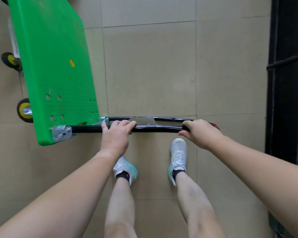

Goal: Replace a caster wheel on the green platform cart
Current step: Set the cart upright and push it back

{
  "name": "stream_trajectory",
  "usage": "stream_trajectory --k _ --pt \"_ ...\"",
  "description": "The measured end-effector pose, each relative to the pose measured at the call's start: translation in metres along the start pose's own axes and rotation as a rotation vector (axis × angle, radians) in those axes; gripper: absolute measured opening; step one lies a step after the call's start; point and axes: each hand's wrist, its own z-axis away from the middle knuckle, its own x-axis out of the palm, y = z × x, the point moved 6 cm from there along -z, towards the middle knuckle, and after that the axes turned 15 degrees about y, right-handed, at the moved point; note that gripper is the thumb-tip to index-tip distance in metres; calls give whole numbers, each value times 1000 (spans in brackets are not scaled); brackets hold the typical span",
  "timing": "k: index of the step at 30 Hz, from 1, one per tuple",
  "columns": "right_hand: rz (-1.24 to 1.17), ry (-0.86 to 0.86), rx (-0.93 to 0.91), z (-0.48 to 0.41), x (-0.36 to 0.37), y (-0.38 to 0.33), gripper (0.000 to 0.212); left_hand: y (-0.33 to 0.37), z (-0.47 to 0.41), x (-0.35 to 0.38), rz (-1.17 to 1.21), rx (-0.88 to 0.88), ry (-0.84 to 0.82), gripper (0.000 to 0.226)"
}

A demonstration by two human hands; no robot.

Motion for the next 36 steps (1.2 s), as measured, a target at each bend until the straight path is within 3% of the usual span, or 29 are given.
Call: stream_trajectory --k 10,13,16,19,23,29,33,36 --pt "15 -58 78 45 -8 119 29 124 -1 15 -3 65 -81 46" --pt "-41 -77 68 59 -8 128 37 132 1 19 -12 64 -112 45" --pt "30 -60 83 56 -8 125 20 131 5 20 2 59 -140 45" --pt "86 -65 55 60 -13 111 19 130 12 7 39 64 -177 38" --pt "117 -2 -26 80 -40 63 18 143 32 -28 42 185 -177 49" --pt "-46 100 -114 111 -77 -40 28 152 67 -87 128 287 -104 45" --pt "-93 143 -97 129 -96 -106 28 103 86 -123 117 218 -41 24" --pt "-116 164 -91 144 -122 -118 53 50 98 -147 186 179 -43 24"
